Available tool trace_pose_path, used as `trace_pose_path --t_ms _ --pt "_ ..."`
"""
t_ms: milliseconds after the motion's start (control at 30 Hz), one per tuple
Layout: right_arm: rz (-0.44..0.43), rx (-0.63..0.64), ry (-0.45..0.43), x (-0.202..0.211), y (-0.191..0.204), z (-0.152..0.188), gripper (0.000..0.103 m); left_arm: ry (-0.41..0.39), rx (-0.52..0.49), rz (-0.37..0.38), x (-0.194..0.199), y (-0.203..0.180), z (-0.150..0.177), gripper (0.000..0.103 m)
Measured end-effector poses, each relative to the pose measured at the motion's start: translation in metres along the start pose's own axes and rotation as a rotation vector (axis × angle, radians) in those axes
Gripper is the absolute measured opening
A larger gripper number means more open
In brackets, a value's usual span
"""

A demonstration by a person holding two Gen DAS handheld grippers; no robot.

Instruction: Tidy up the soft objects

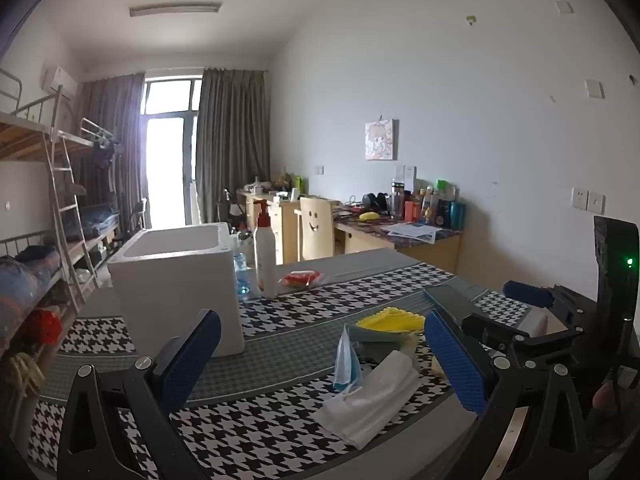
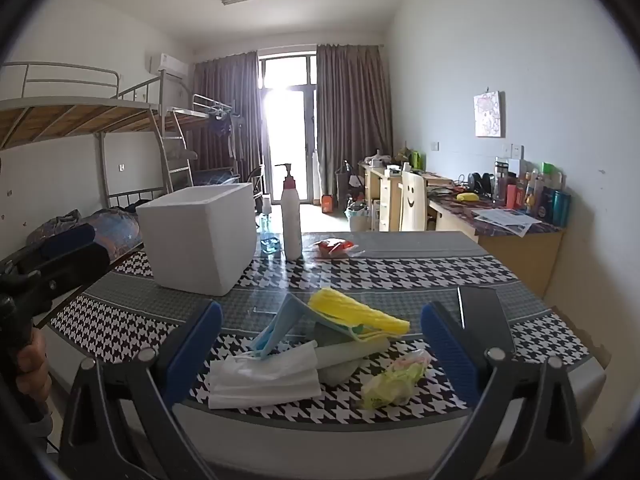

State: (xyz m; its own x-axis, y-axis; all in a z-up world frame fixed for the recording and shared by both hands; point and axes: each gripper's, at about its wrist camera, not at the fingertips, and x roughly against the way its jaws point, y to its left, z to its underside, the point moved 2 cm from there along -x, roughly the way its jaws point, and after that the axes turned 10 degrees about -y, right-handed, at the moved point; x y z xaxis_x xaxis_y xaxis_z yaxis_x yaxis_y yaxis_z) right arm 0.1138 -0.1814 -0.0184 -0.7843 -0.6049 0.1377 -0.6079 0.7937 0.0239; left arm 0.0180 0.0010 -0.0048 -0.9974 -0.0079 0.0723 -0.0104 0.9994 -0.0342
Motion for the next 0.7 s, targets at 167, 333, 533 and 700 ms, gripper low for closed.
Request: trace_pose_path --t_ms 167,333,533,700 --pt "-0.002 -0.001 0.001 0.0 0.0 0.001 0.101 0.017 0.02 0.008 -0.001 0.009 -0.005 0.102" --pt "-0.002 0.001 0.001 0.0 0.0 0.0 0.101 0.016 0.013 0.015 -0.004 0.002 0.001 0.102" --pt "0.0 -0.001 -0.003 0.001 -0.001 0.0 0.101 0.024 0.016 0.017 -0.005 0.003 0.006 0.102" --pt "0.002 -0.001 -0.001 0.002 0.0 0.001 0.101 0.026 0.017 0.014 -0.005 0.003 0.005 0.102"
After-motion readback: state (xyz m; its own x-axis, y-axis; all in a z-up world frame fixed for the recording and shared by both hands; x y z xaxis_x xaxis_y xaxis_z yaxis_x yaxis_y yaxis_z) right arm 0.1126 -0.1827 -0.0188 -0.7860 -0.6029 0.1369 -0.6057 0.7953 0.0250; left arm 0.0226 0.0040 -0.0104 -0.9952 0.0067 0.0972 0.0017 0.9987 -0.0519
